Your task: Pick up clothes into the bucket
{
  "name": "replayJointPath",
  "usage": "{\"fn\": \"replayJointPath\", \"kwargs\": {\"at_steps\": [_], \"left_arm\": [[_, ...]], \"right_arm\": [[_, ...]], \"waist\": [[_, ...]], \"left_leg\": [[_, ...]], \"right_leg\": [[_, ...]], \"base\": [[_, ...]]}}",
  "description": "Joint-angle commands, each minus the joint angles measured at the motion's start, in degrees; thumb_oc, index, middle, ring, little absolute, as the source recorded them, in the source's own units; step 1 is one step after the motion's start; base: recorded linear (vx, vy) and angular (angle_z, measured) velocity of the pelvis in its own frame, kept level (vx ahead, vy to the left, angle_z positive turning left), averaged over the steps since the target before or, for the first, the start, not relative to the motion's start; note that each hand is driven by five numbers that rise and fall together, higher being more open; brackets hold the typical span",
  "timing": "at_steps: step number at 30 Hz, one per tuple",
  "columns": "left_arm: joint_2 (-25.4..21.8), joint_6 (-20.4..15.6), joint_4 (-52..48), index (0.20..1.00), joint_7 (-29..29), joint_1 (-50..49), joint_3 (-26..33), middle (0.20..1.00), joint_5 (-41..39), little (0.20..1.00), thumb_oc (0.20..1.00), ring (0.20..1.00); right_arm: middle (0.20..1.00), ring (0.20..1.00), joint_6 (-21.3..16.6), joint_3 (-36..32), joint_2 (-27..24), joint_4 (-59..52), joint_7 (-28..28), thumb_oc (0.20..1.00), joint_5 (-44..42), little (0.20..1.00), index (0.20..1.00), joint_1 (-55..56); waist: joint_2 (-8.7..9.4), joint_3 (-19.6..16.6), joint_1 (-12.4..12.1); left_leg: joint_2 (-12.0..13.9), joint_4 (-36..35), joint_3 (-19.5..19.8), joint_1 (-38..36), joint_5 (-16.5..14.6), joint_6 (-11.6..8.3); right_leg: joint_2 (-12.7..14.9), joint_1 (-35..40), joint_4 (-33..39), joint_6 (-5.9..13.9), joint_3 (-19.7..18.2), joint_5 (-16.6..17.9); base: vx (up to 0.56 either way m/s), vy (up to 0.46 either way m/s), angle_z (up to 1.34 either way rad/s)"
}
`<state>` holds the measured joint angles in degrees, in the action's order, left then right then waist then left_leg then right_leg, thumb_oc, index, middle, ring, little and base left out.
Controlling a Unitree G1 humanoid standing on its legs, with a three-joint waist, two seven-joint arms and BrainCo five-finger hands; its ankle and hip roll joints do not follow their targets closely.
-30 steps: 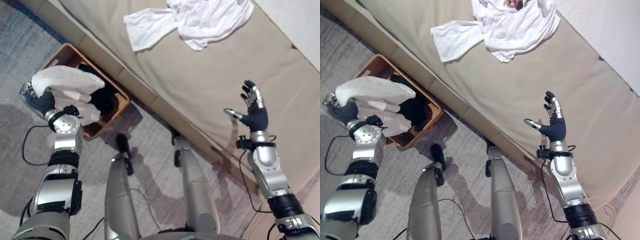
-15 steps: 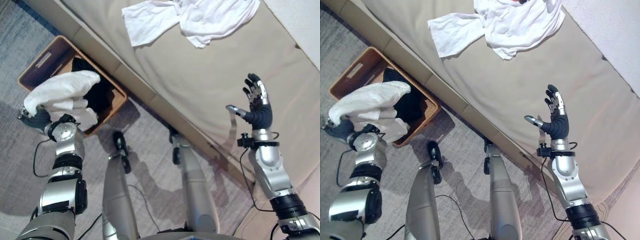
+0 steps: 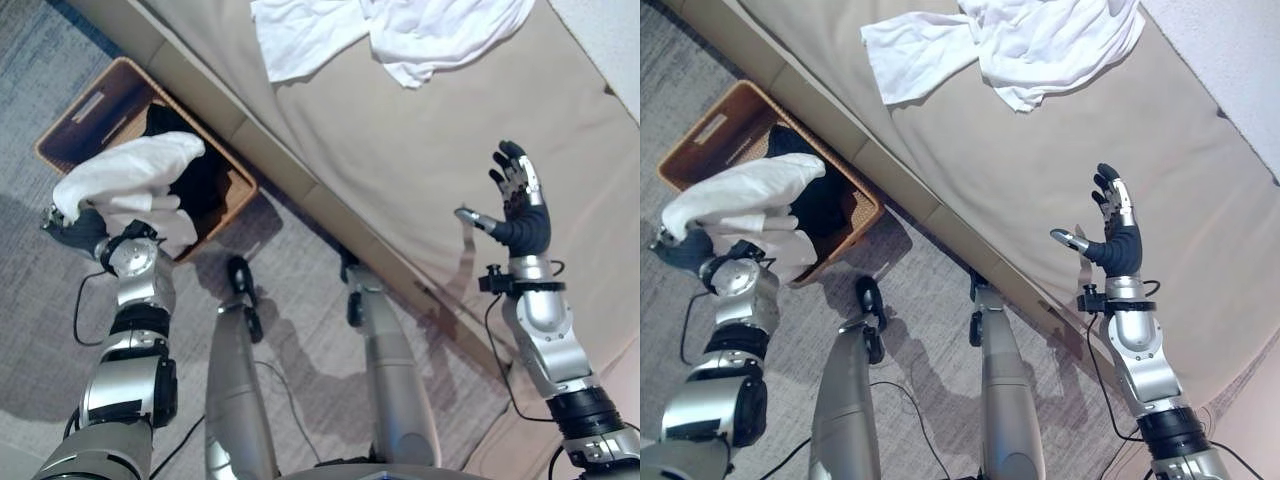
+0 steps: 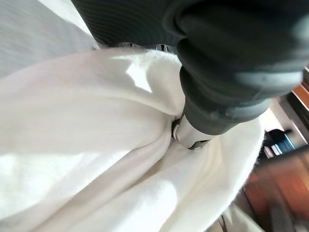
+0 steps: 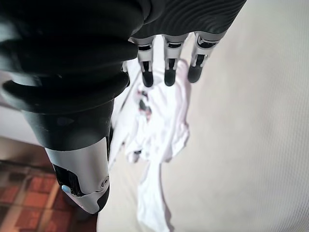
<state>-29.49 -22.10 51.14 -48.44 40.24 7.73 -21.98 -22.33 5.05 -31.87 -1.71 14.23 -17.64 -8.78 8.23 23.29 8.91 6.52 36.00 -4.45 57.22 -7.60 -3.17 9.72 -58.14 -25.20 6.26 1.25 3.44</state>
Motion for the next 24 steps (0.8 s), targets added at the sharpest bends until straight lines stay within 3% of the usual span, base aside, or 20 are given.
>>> {"fn": "replayJointPath", "kwargs": {"at_steps": [1, 3, 4, 6, 7, 8, 13, 24], "left_arm": [[-3.2, -1.8, 2.0, 0.200, 1.9, -0.2, -1.5, 0.200, 2.9, 0.200, 0.200, 0.200], [-4.2, -1.2, 2.7, 0.200, 2.9, 0.8, -2.7, 0.200, 4.0, 0.200, 0.200, 0.200], [-4.9, -0.7, 2.6, 0.285, 3.4, 1.1, -3.3, 0.285, 5.4, 0.285, 0.285, 0.285], [-5.1, -1.0, 3.0, 0.548, 4.5, 1.6, -3.5, 0.548, 4.6, 0.548, 0.548, 0.548], [-5.7, -0.8, 2.9, 0.586, 5.1, 1.9, -4.1, 0.586, 5.2, 0.586, 0.586, 0.586], [-6.2, -0.4, 2.7, 1.000, 6.7, 1.9, -4.8, 1.000, 5.6, 1.000, 1.000, 1.000], [-6.4, 0.1, 3.2, 1.000, 8.5, 1.6, -4.8, 1.000, 5.2, 1.000, 1.000, 1.000], [-4.7, 5.2, 13.2, 1.000, 12.7, 0.8, -2.0, 1.000, 2.4, 1.000, 1.000, 1.000]], "right_arm": [[1.000, 1.000, -4.0, -1.5, -1.4, -3.0, 0.1, 1.000, -1.2, 1.000, 1.000, 2.8], [1.000, 1.000, -4.0, -1.8, -1.3, -2.9, -0.1, 1.000, -1.1, 1.000, 1.000, 2.5], [1.000, 1.000, -4.1, -2.1, -1.4, -3.0, -0.2, 1.000, -0.9, 1.000, 1.000, 2.4], [1.000, 1.000, -4.1, -2.5, -1.4, -2.8, -0.6, 1.000, -1.0, 1.000, 1.000, 2.3], [1.000, 1.000, -4.1, -2.6, -1.5, -2.8, -0.8, 1.000, -1.0, 1.000, 1.000, 2.3], [1.000, 1.000, -4.2, -3.3, -1.5, -2.7, -1.0, 1.000, -1.2, 1.000, 1.000, 2.2], [1.000, 1.000, -4.1, -4.0, -1.0, -1.9, -1.7, 1.000, -1.5, 1.000, 1.000, 2.3], [1.000, 1.000, -3.5, -3.9, -0.9, -2.4, -3.0, 1.000, -2.3, 1.000, 1.000, 2.5]], "waist": [[-1.12, -6.7, 1.1], [-1.20, -7.1, 1.2], [-1.24, -7.2, 1.3], [-1.33, -7.5, 1.4], [-1.39, -7.7, 1.4], [-1.55, -7.8, 1.5], [-1.87, -8.0, 1.4], [-2.10, -8.5, 1.6]], "left_leg": [[-0.5, -5.6, 2.4, 2.0, 3.2, 0.96], [-0.5, -5.8, 2.5, 2.5, 3.3, 1.00], [-0.4, -5.9, 2.4, 2.7, 3.3, 0.99], [-0.4, -6.0, 2.3, 3.1, 3.4, 1.01], [-0.3, -6.1, 2.3, 3.2, 3.5, 1.01], [-0.3, -6.2, 2.3, 3.4, 3.5, 0.99], [-0.3, -6.2, 2.2, 3.7, 3.6, 1.05], [0.0, -6.6, 2.2, 3.5, 3.6, 0.94]], "right_leg": [[1.8, -1.1, 2.1, 3.48, 1.0, 4.0], [1.7, -1.5, 2.2, 3.52, 0.9, 4.2], [1.7, -1.8, 2.3, 3.56, 0.9, 4.3], [1.8, -2.1, 2.3, 3.60, 0.9, 4.3], [1.8, -2.3, 2.4, 3.61, 0.8, 4.4], [1.8, -2.5, 2.5, 3.63, 0.8, 4.4], [1.9, -2.8, 2.4, 3.64, 0.7, 4.5], [1.9, -2.5, 2.6, 3.79, 0.8, 4.4]], "base": [[0.00, 0.000, 0.00], [0.00, 0.000, 0.00], [0.00, 0.000, 0.00], [0.00, 0.000, 0.00], [0.00, 0.000, 0.00], [0.00, 0.000, 0.00], [0.00, 0.000, 0.00], [0.00, 0.000, 0.00]]}}
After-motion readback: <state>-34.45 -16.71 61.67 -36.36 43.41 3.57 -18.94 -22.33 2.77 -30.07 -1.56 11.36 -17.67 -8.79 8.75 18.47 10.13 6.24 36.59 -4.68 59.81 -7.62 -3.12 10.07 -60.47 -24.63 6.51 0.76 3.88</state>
